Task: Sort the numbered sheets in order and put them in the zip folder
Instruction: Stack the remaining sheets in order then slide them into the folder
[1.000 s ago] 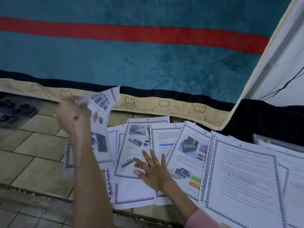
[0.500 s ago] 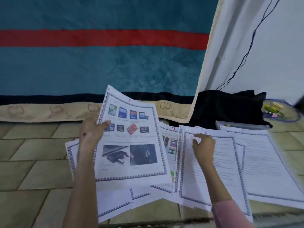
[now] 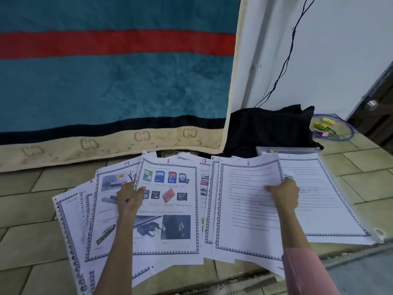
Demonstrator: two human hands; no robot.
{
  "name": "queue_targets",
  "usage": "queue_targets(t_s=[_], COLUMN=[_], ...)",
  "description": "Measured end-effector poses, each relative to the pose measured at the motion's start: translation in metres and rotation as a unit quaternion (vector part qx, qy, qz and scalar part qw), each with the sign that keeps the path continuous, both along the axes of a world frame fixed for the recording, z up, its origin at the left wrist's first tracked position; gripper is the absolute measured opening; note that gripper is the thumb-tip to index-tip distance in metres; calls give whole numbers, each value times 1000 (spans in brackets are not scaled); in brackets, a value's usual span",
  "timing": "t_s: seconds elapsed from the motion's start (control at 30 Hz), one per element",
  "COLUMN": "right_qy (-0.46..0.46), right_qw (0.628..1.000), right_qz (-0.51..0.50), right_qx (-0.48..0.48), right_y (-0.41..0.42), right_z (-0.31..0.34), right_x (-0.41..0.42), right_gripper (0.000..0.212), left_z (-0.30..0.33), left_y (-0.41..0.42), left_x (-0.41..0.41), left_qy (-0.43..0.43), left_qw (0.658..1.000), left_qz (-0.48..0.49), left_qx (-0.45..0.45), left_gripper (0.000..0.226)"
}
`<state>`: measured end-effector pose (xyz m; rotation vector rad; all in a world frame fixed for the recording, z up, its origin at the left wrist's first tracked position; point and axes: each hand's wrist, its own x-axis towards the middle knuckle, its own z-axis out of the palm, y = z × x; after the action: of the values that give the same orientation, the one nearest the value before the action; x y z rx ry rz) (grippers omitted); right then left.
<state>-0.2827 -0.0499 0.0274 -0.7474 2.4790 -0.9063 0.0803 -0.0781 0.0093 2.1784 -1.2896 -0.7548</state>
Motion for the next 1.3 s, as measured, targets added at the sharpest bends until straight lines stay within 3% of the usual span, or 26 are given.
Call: queue_targets(t_s=[0.03, 0.13, 0.23, 0.33, 0.47, 0.53, 0.6, 0.7, 0.8, 0.87, 0.93, 1.03, 1.13, 1.23, 1.3], right_qy=[-18, -59, -112, -169, -225, -237, -239, -218, -185, -192, -209, -234, -311, -464, -499], right_qw=[1000, 994, 976, 956, 937, 936, 942, 951, 952, 948, 941, 923, 890, 824, 811], right_qz=[4, 51, 123, 163, 177, 179, 176, 202, 242, 249, 261, 300, 326, 324, 304], right_qx=[-15, -82, -140, -177, -198, -191, -156, -85, -35, -40, -44, -54, -69, -34, -30], right_y=[0, 2, 5, 7, -2, -9, -15, -18, -10, -4, -3, -2, 0, 1, -2], right_z=[2, 13, 29, 46, 62, 58, 43, 6, -21, -27, -28, -24, -19, -12, -9], right_x=[-4, -17, -24, -31, -22, 2, 36, 86, 126, 143, 153, 161, 162, 154, 139], right_gripper=[28, 28, 12, 19, 17, 7, 11, 16, 18, 20, 23, 33, 40, 33, 31], left_z=[1, 3, 7, 7, 10, 13, 12, -1, 9, 11, 8, 9, 16, 25, 30], left_y=[0, 0, 2, 3, 3, 4, 4, -1, 5, 11, 14, 18, 20, 23, 23], left_x=[0, 0, 3, 11, 15, 14, 19, 36, 37, 36, 39, 47, 53, 50, 42], left_qy=[-1, 2, 12, 24, 112, 163, 235, 329, 414, 384, 315, 294, 383, 442, 487], left_qw=[1000, 1000, 1000, 998, 991, 985, 971, 942, 907, 918, 941, 949, 918, 892, 869], left_qz=[-4, -2, -16, -58, -71, -46, -27, -12, -22, -64, -100, -84, -63, -63, -77], left_qx=[-5, -4, 7, 17, 30, 34, 38, 66, 77, 80, 69, 71, 77, 64, 54], left_gripper=[31, 29, 29, 30, 34, 33, 35, 68, 48, 37, 44, 44, 38, 31, 26])
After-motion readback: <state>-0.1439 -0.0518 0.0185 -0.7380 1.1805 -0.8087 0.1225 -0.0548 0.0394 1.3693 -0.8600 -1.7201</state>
